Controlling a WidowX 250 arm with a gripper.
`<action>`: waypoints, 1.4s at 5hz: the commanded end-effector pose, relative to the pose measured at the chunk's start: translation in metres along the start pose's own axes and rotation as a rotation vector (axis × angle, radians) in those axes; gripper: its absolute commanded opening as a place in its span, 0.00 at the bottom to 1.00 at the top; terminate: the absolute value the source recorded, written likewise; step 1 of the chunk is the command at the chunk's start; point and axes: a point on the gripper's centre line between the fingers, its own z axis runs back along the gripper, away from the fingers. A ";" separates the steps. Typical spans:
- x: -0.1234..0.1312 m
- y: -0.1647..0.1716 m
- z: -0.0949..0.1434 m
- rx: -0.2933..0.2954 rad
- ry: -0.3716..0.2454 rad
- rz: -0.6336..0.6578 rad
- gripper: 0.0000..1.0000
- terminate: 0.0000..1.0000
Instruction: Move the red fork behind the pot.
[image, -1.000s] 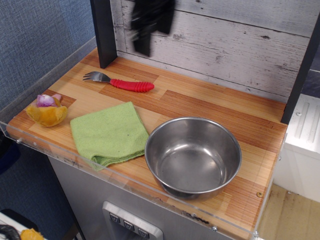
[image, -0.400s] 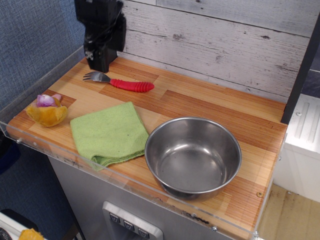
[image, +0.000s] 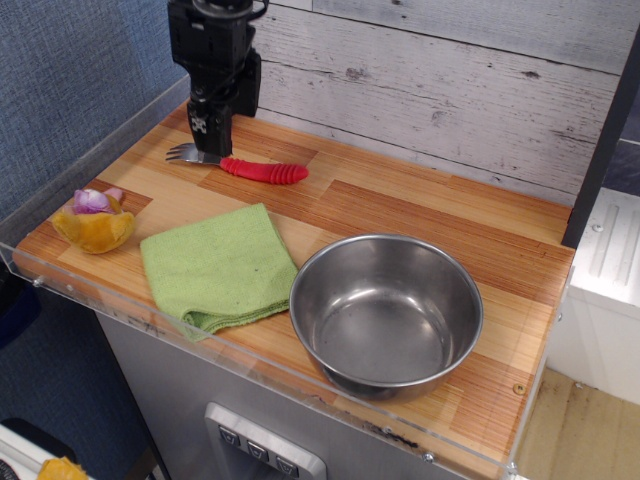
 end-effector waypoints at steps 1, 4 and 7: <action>0.002 -0.019 -0.016 -0.005 -0.037 0.019 1.00 0.00; -0.020 -0.026 -0.051 0.066 -0.045 -0.012 1.00 0.00; -0.023 -0.024 -0.023 0.004 -0.055 -0.018 0.00 0.00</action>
